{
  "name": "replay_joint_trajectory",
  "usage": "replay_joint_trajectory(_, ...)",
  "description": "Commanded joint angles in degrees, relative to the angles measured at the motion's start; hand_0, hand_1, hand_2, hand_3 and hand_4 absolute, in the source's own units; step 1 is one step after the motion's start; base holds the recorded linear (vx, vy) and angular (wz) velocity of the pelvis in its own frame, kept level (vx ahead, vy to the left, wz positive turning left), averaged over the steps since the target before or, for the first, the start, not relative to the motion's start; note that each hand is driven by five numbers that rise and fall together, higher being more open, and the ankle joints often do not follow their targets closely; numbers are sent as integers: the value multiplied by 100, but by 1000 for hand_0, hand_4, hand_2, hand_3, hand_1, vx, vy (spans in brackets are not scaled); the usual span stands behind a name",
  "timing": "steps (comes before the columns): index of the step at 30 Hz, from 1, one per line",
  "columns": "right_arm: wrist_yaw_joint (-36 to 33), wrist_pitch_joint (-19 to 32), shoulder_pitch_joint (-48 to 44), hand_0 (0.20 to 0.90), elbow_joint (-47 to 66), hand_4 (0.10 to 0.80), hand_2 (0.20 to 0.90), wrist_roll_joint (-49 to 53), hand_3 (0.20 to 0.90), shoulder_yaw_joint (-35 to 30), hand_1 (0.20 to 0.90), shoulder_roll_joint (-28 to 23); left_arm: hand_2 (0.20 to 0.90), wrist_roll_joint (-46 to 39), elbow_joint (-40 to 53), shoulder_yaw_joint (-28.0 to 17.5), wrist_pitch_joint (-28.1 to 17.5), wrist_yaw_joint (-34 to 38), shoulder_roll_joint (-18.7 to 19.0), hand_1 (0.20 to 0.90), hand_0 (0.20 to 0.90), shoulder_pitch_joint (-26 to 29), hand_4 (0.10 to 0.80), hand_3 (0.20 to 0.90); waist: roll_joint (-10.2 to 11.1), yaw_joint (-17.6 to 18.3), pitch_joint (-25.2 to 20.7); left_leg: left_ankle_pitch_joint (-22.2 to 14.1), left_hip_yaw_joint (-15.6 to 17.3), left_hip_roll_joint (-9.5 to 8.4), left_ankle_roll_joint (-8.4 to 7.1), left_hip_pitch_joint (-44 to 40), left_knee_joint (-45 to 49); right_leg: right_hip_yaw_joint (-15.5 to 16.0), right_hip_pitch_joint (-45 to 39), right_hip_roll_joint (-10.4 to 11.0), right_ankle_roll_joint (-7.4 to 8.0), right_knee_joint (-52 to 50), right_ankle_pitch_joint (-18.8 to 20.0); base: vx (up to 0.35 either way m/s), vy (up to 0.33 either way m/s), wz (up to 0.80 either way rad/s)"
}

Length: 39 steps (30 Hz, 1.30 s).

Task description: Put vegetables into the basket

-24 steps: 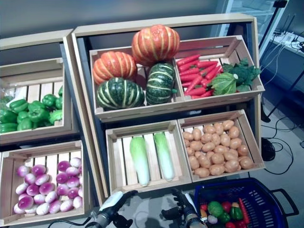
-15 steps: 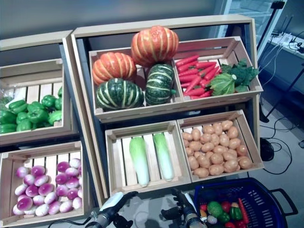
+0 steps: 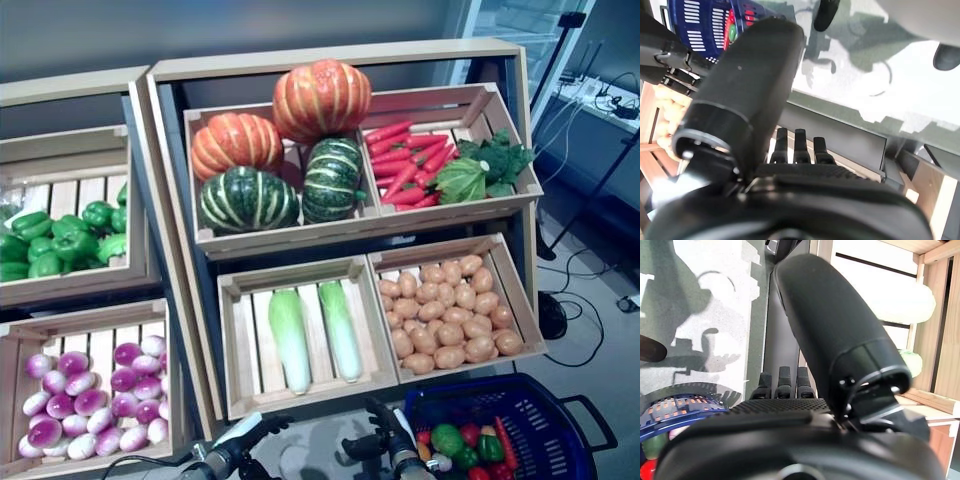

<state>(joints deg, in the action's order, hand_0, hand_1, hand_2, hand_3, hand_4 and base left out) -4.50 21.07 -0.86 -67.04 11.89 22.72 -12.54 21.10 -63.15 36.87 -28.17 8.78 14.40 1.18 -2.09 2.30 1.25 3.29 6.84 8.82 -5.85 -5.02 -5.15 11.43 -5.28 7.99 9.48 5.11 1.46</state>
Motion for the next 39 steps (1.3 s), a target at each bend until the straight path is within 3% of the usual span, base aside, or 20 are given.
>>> replay_joint_trajectory(1, -19, 339, -646, 900, -153, 800, 900, 255, 900, -154, 900, 199, 900, 609, -177, 69, -201, 996, 36, 900, 900, 622, 800, 900, 162, 71, 6, -492, 216, -399, 167, -184, 29, -217, -105, -175, -149, -75, -120, 0, 0, 0)
replay_joint_trajectory(6, -26, 347, -652, 900, -145, 800, 900, 448, 900, -129, 900, 143, 900, 2010, 73, 245, -347, 2378, 269, 900, 900, 731, 800, 900, 144, 99, 17, -491, 233, -407, 154, -182, 41, -251, -105, -177, -154, -74, -122, 0, 0, 0)
replay_joint_trajectory(9, 66, 223, -650, 900, -69, 800, 900, 587, 900, -104, 900, 3, 900, 3194, 652, 429, -248, 3078, 721, 900, 900, 915, 800, 900, 84, 151, 53, -481, 263, -400, 148, -193, 41, -297, -102, -183, -148, -76, -122, -4, 12, 0)
replay_joint_trajectory(11, 157, 148, -642, 900, -38, 800, 900, 648, 900, -100, 900, -96, 900, 3596, 1177, 595, -121, 3169, 1073, 900, 900, 1096, 800, 900, 33, 191, 72, -471, 290, -393, 147, -198, 44, -314, -100, -183, -141, -79, -117, -8, 40, 0)
replay_joint_trajectory(16, 186, 163, -542, 900, 18, 800, 900, 622, 900, -98, 900, -201, 900, 3668, 2185, 712, 111, 3309, 1933, 900, 900, 1511, 800, 900, -62, 249, 38, -467, 309, -415, 154, -198, 19, -320, -95, -162, -105, -59, -97, 17, 28, -1)
replay_joint_trajectory(22, 31, 134, -300, 900, 176, 800, 900, 529, 900, -215, 900, -224, 900, 3610, 3157, 474, 344, 3117, 2652, 900, 900, 1726, 800, 900, -99, 280, 14, -462, 305, -433, 154, -141, 38, -312, -52, -116, -58, -54, -62, 27, 29, -2)
replay_joint_trajectory(26, 8, 168, -265, 900, 173, 800, 900, 642, 900, -330, 900, -256, 900, 3518, 3208, 521, 237, 2906, 2775, 900, 900, 1878, 800, 900, -105, 331, 25, -469, 322, -439, 173, -123, 69, -333, -12, -99, -62, -82, -55, 22, 24, -2)
replay_joint_trajectory(32, 25, 126, -253, 900, 537, 800, 900, 851, 900, -378, 900, -370, 900, 3632, 2935, 715, 528, 2845, 2918, 900, 900, 2189, 800, 900, -84, 436, 99, -547, 384, -421, 226, -69, 346, -428, 120, -62, -96, -426, -189, 31, 19, -4)
replay_joint_trajectory(39, 33, 206, -698, 900, 1212, 800, 900, 1658, 900, -393, 900, -687, 900, 3965, 2341, 1046, 887, 3275, 2985, 900, 900, 2866, 800, 900, 57, 527, 754, -1044, 356, -48, 129, 1190, 2365, -550, 1328, 85, -313, -2299, -844, -142, 15, -5)
